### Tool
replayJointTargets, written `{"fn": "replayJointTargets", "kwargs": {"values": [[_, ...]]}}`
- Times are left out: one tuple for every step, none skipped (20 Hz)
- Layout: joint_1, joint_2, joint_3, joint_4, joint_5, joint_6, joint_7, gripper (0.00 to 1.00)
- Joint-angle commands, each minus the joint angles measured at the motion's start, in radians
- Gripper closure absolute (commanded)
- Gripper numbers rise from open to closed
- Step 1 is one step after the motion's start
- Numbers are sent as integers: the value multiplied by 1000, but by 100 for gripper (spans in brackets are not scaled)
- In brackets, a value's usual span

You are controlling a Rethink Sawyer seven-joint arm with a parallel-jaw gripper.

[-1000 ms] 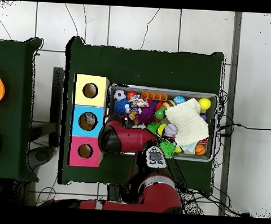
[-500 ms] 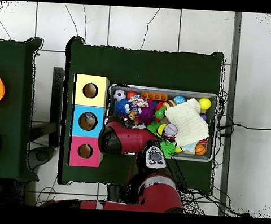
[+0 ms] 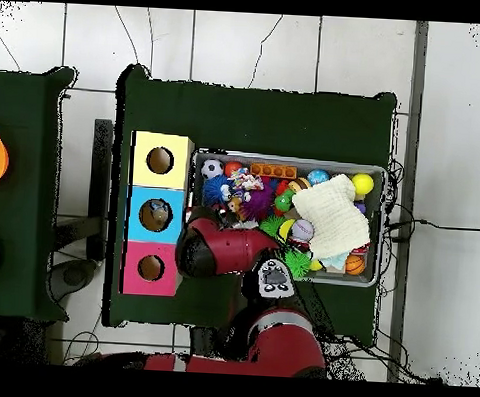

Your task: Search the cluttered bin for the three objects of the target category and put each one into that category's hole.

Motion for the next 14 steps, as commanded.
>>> {"fn": "replayJointTargets", "kwargs": {"values": [[-60,181,8,81,-96,56,67,0],[-60,181,7,82,-97,57,70,0],[-59,180,5,84,-98,56,73,0],[-57,180,1,87,-98,57,77,0],[-54,180,-2,88,-98,54,80,0],[-55,180,-2,89,-101,53,79,0],[-58,182,0,90,-103,54,79,0],[-60,183,1,90,-105,55,80,0],[-59,183,0,90,-104,55,81,0],[-61,185,1,89,-108,55,78,0],[-60,188,-1,89,-109,51,80,0],[-61,190,-2,90,-112,47,81,0],[-61,190,-3,92,-116,43,81,0],[-61,190,-5,94,-119,38,82,0]]}}
